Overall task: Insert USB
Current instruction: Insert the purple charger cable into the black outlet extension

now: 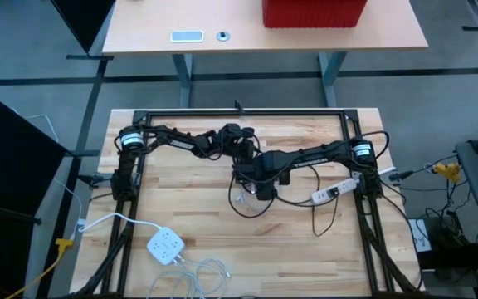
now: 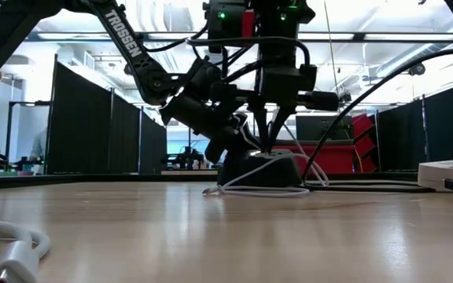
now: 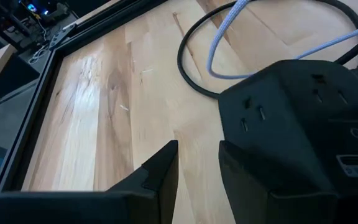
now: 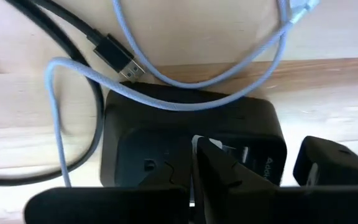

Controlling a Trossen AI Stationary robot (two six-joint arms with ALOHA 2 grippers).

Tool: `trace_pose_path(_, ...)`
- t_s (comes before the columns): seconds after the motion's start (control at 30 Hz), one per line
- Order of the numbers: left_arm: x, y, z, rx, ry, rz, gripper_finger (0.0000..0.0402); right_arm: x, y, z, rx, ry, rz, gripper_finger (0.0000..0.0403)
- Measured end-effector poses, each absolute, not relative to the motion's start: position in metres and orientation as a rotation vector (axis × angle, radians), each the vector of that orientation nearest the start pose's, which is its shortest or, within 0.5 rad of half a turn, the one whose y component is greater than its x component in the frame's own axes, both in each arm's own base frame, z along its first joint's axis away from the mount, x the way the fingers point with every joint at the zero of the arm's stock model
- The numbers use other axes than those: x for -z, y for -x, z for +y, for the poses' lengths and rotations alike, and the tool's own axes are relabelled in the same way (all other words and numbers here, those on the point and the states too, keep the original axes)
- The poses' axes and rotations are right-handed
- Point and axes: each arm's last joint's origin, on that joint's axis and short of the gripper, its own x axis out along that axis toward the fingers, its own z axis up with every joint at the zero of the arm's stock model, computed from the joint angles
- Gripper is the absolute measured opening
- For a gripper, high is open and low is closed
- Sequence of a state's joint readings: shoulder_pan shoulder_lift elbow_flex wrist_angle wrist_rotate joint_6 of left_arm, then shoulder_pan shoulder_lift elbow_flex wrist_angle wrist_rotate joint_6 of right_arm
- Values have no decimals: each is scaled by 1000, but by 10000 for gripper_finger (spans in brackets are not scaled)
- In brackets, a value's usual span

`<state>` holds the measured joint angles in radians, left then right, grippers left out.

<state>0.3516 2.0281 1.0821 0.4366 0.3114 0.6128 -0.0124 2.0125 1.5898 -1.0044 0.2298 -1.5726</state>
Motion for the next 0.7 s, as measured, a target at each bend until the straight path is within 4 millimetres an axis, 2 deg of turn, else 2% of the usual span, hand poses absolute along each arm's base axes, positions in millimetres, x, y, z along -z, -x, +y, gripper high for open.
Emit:
trace_pose_path(0.43, -130, -390, 132, 131, -425, 476, 105, -228, -405, -13, -886, 1443, 1234, 0)
trace_pose_path(0.7, -129, -389, 132, 131, -424, 478, 105, -239, -405, -12, -876, 1371, 1237, 0)
